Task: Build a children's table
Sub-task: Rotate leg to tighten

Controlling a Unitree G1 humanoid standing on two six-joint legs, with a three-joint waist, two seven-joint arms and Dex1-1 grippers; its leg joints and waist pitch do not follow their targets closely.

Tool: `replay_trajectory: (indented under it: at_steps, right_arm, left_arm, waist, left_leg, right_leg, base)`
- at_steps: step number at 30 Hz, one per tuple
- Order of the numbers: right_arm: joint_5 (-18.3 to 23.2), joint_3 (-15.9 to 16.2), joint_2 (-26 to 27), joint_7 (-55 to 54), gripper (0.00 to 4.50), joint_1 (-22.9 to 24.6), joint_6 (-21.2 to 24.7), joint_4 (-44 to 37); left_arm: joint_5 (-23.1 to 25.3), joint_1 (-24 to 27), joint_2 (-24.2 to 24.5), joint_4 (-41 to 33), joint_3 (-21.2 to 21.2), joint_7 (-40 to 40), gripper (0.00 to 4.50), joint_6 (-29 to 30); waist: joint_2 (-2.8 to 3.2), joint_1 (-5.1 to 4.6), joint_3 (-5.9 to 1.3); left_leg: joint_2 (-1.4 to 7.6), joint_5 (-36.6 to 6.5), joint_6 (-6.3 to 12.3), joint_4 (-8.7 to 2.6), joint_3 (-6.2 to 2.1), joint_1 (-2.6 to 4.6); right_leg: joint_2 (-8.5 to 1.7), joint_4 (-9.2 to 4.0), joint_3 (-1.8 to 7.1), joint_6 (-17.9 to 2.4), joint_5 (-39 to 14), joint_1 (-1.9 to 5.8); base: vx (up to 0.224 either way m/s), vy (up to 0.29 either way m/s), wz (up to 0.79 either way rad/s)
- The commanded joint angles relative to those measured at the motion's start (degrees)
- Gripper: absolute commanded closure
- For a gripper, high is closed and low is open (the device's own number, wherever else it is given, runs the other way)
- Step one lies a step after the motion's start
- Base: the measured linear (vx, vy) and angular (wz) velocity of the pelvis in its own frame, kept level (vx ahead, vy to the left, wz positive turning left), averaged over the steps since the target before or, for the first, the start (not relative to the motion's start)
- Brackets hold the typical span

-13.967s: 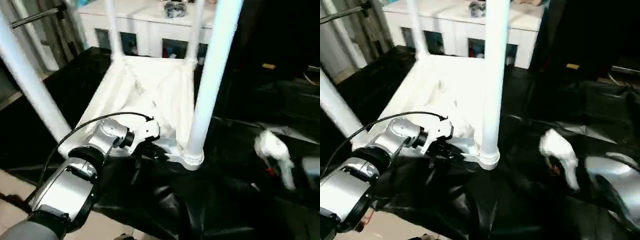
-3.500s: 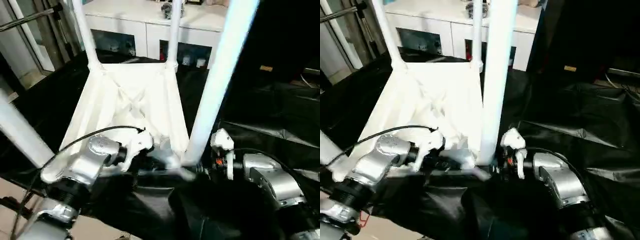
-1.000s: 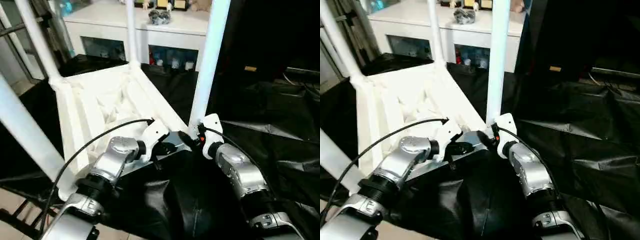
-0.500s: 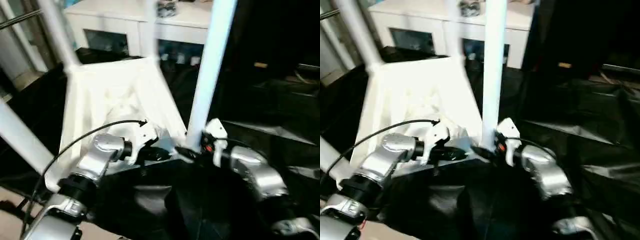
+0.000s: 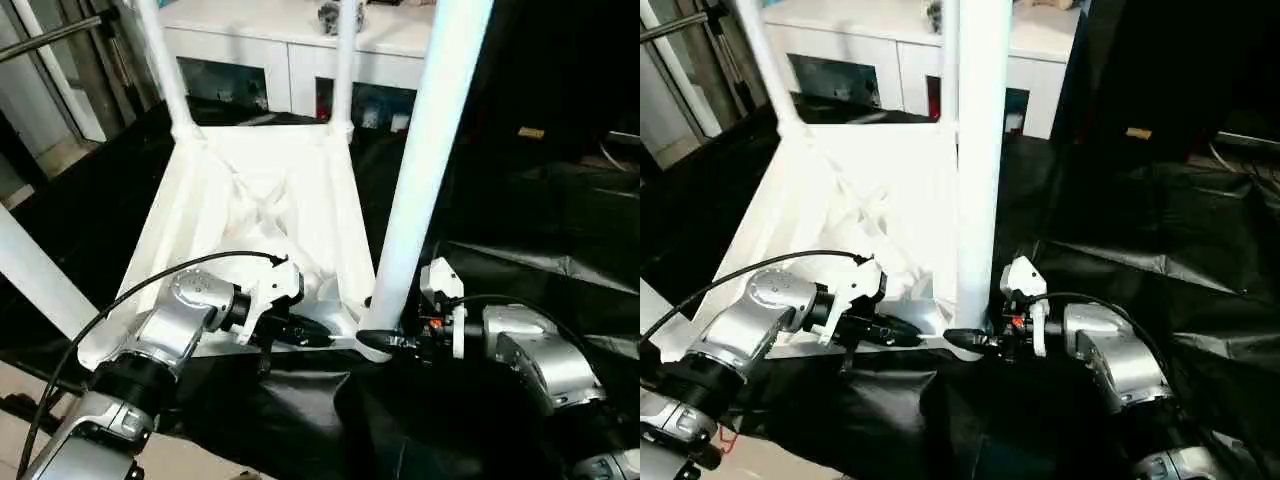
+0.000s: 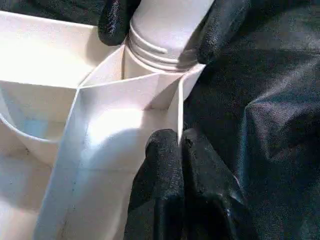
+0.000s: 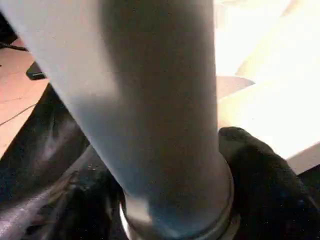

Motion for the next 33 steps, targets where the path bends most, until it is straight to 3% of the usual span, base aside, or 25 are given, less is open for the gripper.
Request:
replay_trajectory:
  at_steps: [1, 4, 8, 11, 12, 14, 15, 17, 21, 22, 24, 28, 29, 30, 33]
  right_arm:
    - [-0.36, 0.96, 0.39, -0.19, 1.76, 0.04, 0.93, 0.15]
    - [-1.46, 0.32, 1.72, -4.29, 1.83, -0.06, 1.19, 1.58]
    - [-5.52, -1.14, 4.88, -16.27, 1.87, -1.31, -0.3, 6.96]
    - [-7.58, -3.82, 9.55, -29.9, 1.88, -2.59, 0.63, 12.02]
    - [-7.59, -4.2, 10.66, -32.0, 1.88, -2.7, 1.1, 12.43]
    - [-7.58, -4.36, 11.29, -33.06, 1.88, -2.75, 1.37, 12.59]
    - [-8.24, -4.6, 13.24, -36.66, 1.88, -2.97, 2.08, 13.0]
    - [-9.51, -4.65, 15.28, -41.11, 1.88, -3.57, 2.19, 14.03]
    - [-10.34, -4.59, 17.65, -44.75, 1.88, -4.65, -0.04, 15.97]
    - [-9.44, -4.99, 18.0, -44.08, 1.53, -4.77, 0.14, 15.91]
    - [-7.92, -5.57, 18.31, -42.74, 1.32, -4.9, 1.07, 15.49]
    - [-9.36, -3.27, 15.99, -38.14, 1.09, -4.44, -1.75, 12.95]
    - [-9.36, -3.27, 15.99, -38.14, 1.09, -4.44, -1.75, 12.95]
    - [-8.96, -1.26, 13.65, -32.03, 1.09, -3.56, -3.16, 10.61]
    - [-8.77, 0.71, 10.66, -25.85, 1.09, -2.56, -4.46, 8.47]
  left_arm:
    - [-0.02, 0.25, -0.39, -1.03, -1.24, -0.38, 4.5, -0.37]
    - [0.35, 0.38, -1.48, -0.73, -0.5, 2.7, 4.5, 0.41]
    - [1.2, -0.07, -3.72, 0.3, 0.58, 8.28, 4.5, 1.6]
    - [3.25, -1.64, -7.66, 2.89, 1.7, 17.74, 4.5, 2.69]
    - [3.53, -2.05, -8.78, 3.48, 1.92, 19.73, 4.5, 3.01]
    - [3.65, -2.27, -9.42, 3.78, 2.03, 20.76, 4.5, 3.17]
    - [3.84, -2.77, -11.28, 4.3, 2.22, 23.75, 4.5, 3.94]
    - [4.11, -3.13, -13.08, 4.52, 2.32, 26.22, 4.5, 4.7]
    - [4.53, -3.07, -14.68, 4.08, 1.96, 27.12, 4.5, 5.1]
    - [4.6, -3.09, -14.67, 4.07, 1.77, 26.74, 4.5, 4.79]
    - [4.55, -3.07, -14.47, 3.98, 1.48, 25.97, 4.5, 4.14]
    - [3.38, -2.1, -11.8, 2.01, 0.48, 20.9, 4.5, 3.47]
    - [3.38, -2.1, -11.8, 2.01, 0.48, 20.9, 4.5, 3.47]
    - [2.99, -1.54, -10.53, 1.12, 0.15, 18.43, 4.5, 3.22]
    - [2.43, -0.66, -8.13, -0.17, -0.56, 13.8, 4.5, 2.02]
  waist:
    - [-0.13, 0.01, -3.16]
    - [-0.18, 0.0, -3.04]
    - [0.07, -0.62, -2.54]
    - [-0.13, -1.51, -2.26]
    - [0.12, -1.82, -2.31]
    - [0.02, -1.95, -2.29]
    - [0.52, -1.89, -2.31]
    - [0.08, -1.94, -2.32]
    - [0.43, -2.15, -2.3]
    - [0.38, -2.17, -2.28]
    - [0.48, -2.23, -2.33]
    - [0.62, -2.14, -2.54]
    - [0.59, -2.08, -2.68]
    - [0.29, -1.97, -2.81]
    - [0.41, -1.74, -3.16]
  left_leg:
    - [1.81, -5.59, 4.12, -2.92, -0.29, 0.01]
    - [1.78, -6.39, 3.72, -2.98, -0.28, 0.03]
    - [1.78, -10.7, 1.5, -3.48, -0.34, 0.36]
    - [1.51, -12.76, -0.26, -4.02, -0.75, 0.09]
    - [1.5, -13.56, -0.6, -3.97, -0.69, 0.46]
    - [1.41, -13.88, -0.34, -3.88, -0.68, 0.51]
    - [1.42, -14.08, -0.14, -3.85, -0.7, 0.46]
    - [1.37, -13.8, 0.11, -3.87, -0.67, 0.33]
    - [1.31, -14.39, 0.09, -3.92, -0.68, 0.27]
    - [1.27, -14.52, 0.16, -3.96, -0.7, 0.24]
    - [1.34, -14.66, 0.53, -4.06, -0.77, 0.19]
    - [1.49, -13.95, 0.56, -4.05, -0.78, 0.13]
    - [1.53, -13.14, 0.8, -3.97, -0.73, 0.09]
    - [1.59, -11.68, 1.22, -3.82, -0.64, 0.01]
    - [1.53, -7.19, 3.18, -3.22, -0.53, -0.39]
  right_leg:
    - [-4.44, -3.36, 2.69, -14.08, 1.98, 3.09]
    - [-4.49, -3.56, 2.69, -13.74, 0.02, 3.05]
    - [-4.79, -4.57, 2.84, -12.37, -9.78, 2.5]
    - [-4.78, -5.35, 2.59, -9.51, -17.62, 2.8]
    - [-4.7, -5.62, 2.73, -9.12, -18.52, 2.42]
    - [-4.65, -5.81, 2.8, -8.88, -19.21, 2.31]
    - [-4.66, -5.77, 2.85, -8.88, -19.04, 2.27]
    - [-4.54, -5.84, 2.84, -8.71, -18.31, 2.32]
    - [-4.66, -6.13, 2.82, -7.82, -20.94, 1.99]
    - [-4.64, -6.19, 2.8, -7.64, -21.1, 2.01]
    - [-4.53, -6.1, 2.81, -7.45, -20.23, 2.06]
    - [-4.58, -5.79, 2.88, -8.2, -17.03, 2.11]
    - [-4.54, -5.54, 2.91, -8.79, -14.71, 2.24]
    - [-4.47, -5.17, 2.92, -9.59, -11.26, 2.44]
    - [-4.33, -3.98, 2.91, -11.73, -0.85, 2.91]
  base:
    - [0.0, 0.0, 0.0]
    - [0.0, 0.0, 0.0]
    - [0.0, 0.0, 0.0]
    - [-0.022, 0.001, -0.03]
    - [0.0, 0.0, 0.0]
    - [0.0, 0.0, 0.0]
    - [0.0, 0.0, 0.0]
    - [0.0, 0.0, 0.0]
    - [0.0, 0.0, 0.0]
    - [0.0, 0.0, 0.0]
    - [0.0, 0.0, 0.0]
    - [0.0, 0.0, 0.0]
    - [0.0, 0.0, 0.0]
    - [0.0, 0.0, 0.0]
    - [0.018, 0.001, 0.01]
